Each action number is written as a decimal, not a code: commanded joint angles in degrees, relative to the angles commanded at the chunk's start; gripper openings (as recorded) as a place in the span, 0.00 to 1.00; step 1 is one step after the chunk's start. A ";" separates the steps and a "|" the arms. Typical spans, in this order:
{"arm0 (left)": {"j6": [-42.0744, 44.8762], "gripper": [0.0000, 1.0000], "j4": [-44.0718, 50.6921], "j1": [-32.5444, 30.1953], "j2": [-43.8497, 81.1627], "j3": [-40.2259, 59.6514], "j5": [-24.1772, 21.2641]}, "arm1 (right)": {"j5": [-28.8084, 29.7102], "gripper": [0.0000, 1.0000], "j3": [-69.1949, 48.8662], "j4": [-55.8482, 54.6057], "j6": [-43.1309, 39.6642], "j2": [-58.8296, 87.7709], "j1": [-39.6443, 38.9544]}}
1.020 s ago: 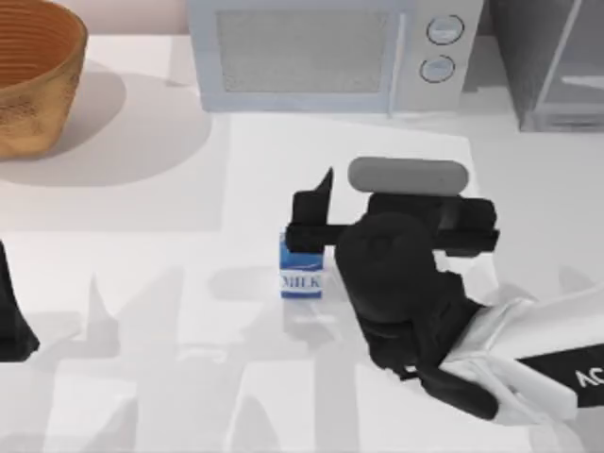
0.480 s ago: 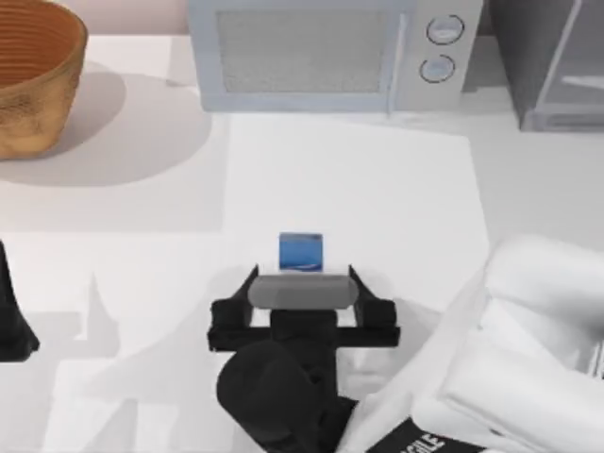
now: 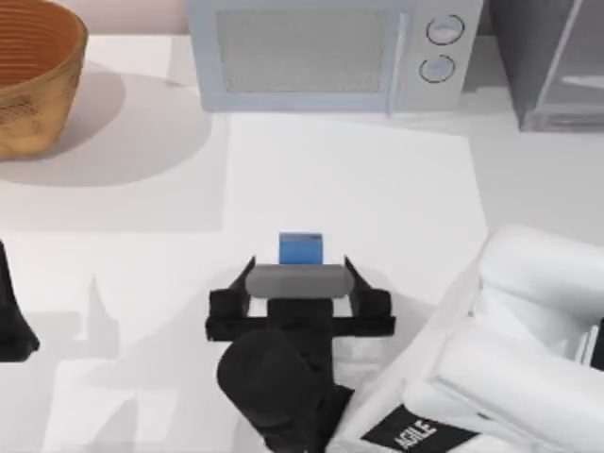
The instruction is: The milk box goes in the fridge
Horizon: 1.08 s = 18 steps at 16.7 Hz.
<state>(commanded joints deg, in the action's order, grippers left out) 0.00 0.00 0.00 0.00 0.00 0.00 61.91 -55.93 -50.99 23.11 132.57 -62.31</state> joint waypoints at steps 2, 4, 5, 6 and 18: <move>0.00 1.00 0.00 0.00 0.00 0.00 0.00 | -2.13 1.00 -2.32 -1.52 -2.05 2.04 2.38; 0.00 1.00 0.00 0.00 0.00 0.00 0.00 | -3.81 1.00 -4.06 -2.65 -3.53 3.63 4.24; 0.00 1.00 0.00 0.00 0.00 0.00 0.00 | -4.09 1.00 -4.35 -2.83 -3.76 3.90 4.55; 0.00 1.00 0.00 0.00 0.00 0.00 0.00 | -4.09 1.00 -4.35 -2.83 -3.76 3.90 4.55; 0.00 1.00 0.00 0.00 0.00 0.00 0.00 | -4.09 0.25 -4.35 -2.83 -3.76 3.90 4.55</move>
<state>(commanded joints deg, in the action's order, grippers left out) 0.00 0.00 0.00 0.00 0.00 0.00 57.82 -60.28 -53.82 19.35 136.46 -57.76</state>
